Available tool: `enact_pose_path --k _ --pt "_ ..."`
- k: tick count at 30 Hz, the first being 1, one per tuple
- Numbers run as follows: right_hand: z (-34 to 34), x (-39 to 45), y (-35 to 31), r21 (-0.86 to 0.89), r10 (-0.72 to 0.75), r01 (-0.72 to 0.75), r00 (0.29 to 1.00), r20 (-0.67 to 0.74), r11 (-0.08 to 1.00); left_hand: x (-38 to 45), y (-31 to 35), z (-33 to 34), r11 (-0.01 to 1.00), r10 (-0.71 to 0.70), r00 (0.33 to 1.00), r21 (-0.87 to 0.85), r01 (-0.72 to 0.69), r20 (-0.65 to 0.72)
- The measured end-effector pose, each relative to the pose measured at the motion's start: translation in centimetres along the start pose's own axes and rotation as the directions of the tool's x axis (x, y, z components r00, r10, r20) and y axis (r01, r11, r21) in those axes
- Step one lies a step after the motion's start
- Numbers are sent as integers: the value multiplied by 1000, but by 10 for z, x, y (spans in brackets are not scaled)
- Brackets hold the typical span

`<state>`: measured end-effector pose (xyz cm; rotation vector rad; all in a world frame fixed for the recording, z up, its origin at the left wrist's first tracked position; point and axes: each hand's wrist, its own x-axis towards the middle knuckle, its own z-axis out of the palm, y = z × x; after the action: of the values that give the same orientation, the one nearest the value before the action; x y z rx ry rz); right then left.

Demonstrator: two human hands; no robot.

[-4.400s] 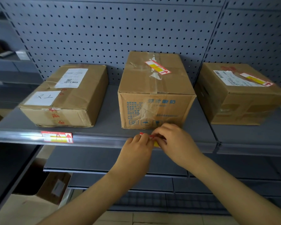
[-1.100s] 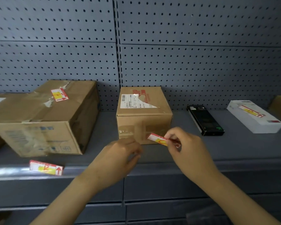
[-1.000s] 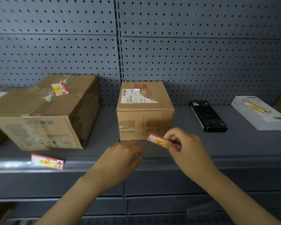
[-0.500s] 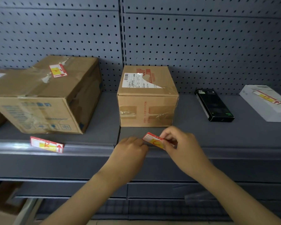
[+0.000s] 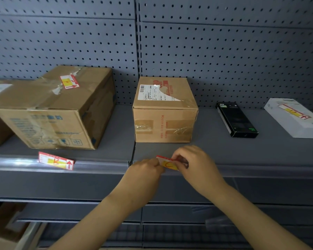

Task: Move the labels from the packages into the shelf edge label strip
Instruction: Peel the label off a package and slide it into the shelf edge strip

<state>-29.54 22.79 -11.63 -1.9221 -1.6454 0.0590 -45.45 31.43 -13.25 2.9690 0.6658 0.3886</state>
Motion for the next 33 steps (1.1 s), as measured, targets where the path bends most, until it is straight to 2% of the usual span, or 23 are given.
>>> enact_pose_path --k 4,13,20,26,33 --pt "3 -4 -2 -72 -48 48 999 12 996 -1 0 2 1000 0 1000 12 0 -18" --pt "8 -7 -7 -224 -41 39 999 -7 974 1 1 -2 995 43 999 89 -43 8" --pt "-13 -15 -5 -212 1 -5 1000 -19 977 14 8 -22 986 70 997 154 -64 -38" --pt "-45 -28 2 -173 108 -111 994 -26 979 34 19 -41 975 78 989 217 -49 -128" --pt "-71 -40 1 -165 202 -200 979 -6 966 53 38 -50 969 150 979 218 -118 -135"
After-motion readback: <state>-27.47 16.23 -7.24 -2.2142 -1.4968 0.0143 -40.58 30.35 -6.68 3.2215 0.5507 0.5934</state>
